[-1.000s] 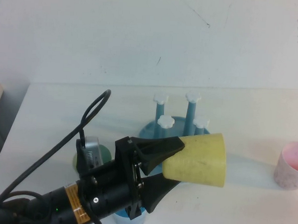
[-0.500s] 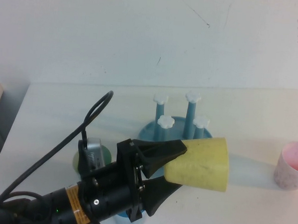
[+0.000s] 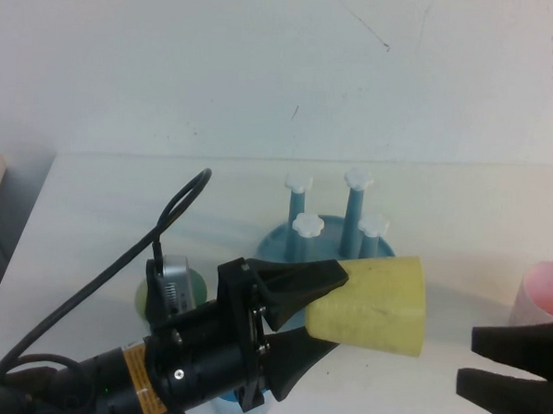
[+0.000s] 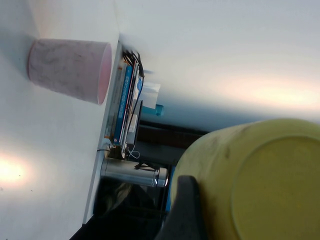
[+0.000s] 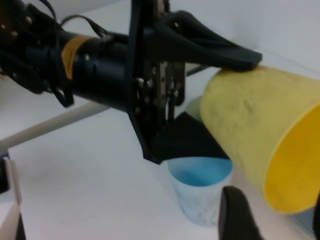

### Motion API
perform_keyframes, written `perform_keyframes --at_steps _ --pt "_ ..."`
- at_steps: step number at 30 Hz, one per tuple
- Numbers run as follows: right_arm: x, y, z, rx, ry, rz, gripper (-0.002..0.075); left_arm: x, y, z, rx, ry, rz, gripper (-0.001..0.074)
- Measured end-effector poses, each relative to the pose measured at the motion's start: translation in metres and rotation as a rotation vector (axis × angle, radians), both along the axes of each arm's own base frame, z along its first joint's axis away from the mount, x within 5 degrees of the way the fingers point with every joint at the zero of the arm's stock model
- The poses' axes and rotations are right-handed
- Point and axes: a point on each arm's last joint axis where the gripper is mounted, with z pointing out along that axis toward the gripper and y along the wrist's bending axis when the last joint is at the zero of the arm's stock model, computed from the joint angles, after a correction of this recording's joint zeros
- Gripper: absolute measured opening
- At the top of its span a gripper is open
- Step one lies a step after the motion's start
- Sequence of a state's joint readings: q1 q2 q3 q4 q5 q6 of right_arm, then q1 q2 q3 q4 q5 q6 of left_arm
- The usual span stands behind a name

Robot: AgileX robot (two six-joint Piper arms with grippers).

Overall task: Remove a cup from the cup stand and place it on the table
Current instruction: Hand over the cup

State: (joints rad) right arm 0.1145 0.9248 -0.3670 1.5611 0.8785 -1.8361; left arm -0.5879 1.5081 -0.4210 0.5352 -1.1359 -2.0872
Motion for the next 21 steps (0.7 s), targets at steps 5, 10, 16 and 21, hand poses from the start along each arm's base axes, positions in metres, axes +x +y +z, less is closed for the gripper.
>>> perform_keyframes --at_steps 5,10,16,21 --pt "0.020 0.008 -0.006 0.078 0.024 0.085 0.0426 0.000 0.000 0.000 -0.001 -0.001 0.000 0.0547" --pt "0.035 0.013 -0.015 0.111 0.061 0.161 0.0446 0.000 0.000 0.000 -0.001 -0.003 0.003 0.0547" --pt "0.055 0.017 -0.017 0.146 0.092 0.196 0.0447 0.001 0.001 0.000 0.000 -0.011 0.011 0.0547" --pt "0.070 0.022 -0.015 0.153 0.094 0.215 0.0441 0.001 0.001 0.000 0.000 -0.011 0.013 0.0547"
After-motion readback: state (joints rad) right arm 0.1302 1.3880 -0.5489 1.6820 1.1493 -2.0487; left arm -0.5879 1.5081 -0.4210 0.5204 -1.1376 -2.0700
